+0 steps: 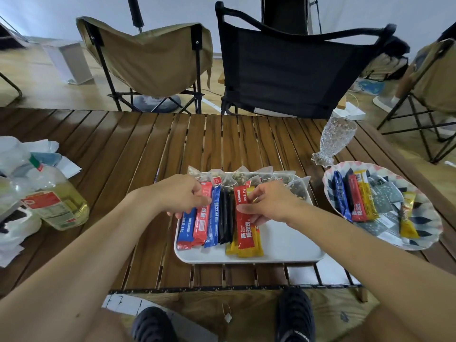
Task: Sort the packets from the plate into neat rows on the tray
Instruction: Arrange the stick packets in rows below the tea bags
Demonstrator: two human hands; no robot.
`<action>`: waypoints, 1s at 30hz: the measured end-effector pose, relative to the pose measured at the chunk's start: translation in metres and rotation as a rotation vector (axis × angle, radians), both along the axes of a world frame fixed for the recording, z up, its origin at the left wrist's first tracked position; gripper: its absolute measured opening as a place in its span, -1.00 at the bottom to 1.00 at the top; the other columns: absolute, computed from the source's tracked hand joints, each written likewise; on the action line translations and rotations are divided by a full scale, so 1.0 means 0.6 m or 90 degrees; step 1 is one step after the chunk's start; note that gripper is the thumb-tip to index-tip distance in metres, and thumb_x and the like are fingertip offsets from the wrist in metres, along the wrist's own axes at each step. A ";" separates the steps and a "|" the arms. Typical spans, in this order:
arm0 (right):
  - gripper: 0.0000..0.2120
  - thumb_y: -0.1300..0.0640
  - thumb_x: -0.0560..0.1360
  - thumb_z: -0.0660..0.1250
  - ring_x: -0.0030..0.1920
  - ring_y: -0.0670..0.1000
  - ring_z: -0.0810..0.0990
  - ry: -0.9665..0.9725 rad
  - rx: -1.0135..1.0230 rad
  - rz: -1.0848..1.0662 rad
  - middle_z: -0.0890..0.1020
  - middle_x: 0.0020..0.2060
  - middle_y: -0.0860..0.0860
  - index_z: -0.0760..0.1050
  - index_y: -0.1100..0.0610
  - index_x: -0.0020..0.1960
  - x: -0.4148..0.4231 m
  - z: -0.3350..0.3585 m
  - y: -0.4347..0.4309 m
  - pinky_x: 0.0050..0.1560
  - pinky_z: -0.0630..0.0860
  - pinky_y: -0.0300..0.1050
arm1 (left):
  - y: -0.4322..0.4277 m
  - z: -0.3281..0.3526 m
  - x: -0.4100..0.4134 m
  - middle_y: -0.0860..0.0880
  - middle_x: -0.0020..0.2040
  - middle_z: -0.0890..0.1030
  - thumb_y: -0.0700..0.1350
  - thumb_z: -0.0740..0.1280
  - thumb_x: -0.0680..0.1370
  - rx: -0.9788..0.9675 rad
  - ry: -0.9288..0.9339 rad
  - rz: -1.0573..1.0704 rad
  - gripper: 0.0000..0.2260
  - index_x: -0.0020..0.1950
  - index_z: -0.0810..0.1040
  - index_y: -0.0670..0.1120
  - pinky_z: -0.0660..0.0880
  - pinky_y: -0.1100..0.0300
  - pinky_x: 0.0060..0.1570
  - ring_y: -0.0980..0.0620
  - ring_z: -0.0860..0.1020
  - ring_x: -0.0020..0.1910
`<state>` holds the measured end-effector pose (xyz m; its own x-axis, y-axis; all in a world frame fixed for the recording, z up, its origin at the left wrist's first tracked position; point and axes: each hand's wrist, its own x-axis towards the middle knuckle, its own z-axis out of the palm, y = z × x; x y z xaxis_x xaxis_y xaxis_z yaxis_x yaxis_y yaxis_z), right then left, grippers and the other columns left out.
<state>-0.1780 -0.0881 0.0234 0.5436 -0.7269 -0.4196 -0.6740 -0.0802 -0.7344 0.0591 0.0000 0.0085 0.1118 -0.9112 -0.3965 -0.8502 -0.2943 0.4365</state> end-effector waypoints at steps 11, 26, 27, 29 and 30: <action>-0.71 -0.10 0.58 0.42 -0.50 -0.09 0.63 0.082 -0.157 0.044 0.70 -0.37 0.01 0.51 0.12 -0.07 0.015 -0.026 0.003 -0.50 0.50 -0.26 | -0.001 -0.004 0.002 0.09 -0.17 0.74 0.26 0.33 0.62 0.002 0.005 0.013 -0.67 0.01 0.58 0.00 0.59 0.29 -0.32 0.16 0.73 -0.26; -0.62 -0.19 0.60 0.34 -0.36 -0.13 0.68 0.158 -0.256 0.158 0.71 -0.22 -0.04 0.59 0.15 -0.02 0.001 -0.024 -0.001 -0.34 0.55 -0.28 | 0.007 0.002 -0.003 0.11 -0.22 0.73 0.23 0.34 0.63 -0.003 0.017 0.024 -0.71 -0.05 0.55 0.02 0.54 0.29 -0.35 0.19 0.72 -0.28; -0.62 -0.18 0.61 0.33 -0.36 -0.13 0.67 0.155 -0.253 0.161 0.71 -0.21 -0.04 0.58 0.15 -0.01 0.001 -0.024 -0.002 -0.34 0.54 -0.29 | 0.007 0.005 -0.005 0.13 -0.23 0.72 0.23 0.34 0.63 -0.007 0.019 0.025 -0.71 -0.05 0.55 0.02 0.54 0.29 -0.36 0.21 0.71 -0.29; -0.62 -0.19 0.61 0.31 -0.38 -0.13 0.66 0.149 -0.240 0.161 0.70 -0.22 -0.05 0.58 0.14 -0.01 0.000 -0.024 -0.003 -0.38 0.50 -0.30 | 0.007 0.009 -0.009 0.16 -0.23 0.70 0.22 0.34 0.63 -0.014 0.020 0.024 -0.73 -0.06 0.54 0.03 0.52 0.33 -0.37 0.23 0.70 -0.30; -0.62 -0.21 0.61 0.30 -0.40 -0.14 0.65 0.147 -0.235 0.159 0.69 -0.23 -0.05 0.57 0.13 -0.01 -0.002 -0.024 -0.004 -0.40 0.49 -0.30 | 0.007 0.011 -0.011 0.16 -0.22 0.70 0.22 0.34 0.62 -0.017 0.024 0.025 -0.73 -0.07 0.53 0.04 0.51 0.35 -0.38 0.22 0.71 -0.28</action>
<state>-0.1791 -0.0906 0.0088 0.6429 -0.7093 -0.2893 -0.7430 -0.4855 -0.4607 0.0524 0.0043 0.0148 0.1332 -0.9165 -0.3773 -0.8210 -0.3153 0.4760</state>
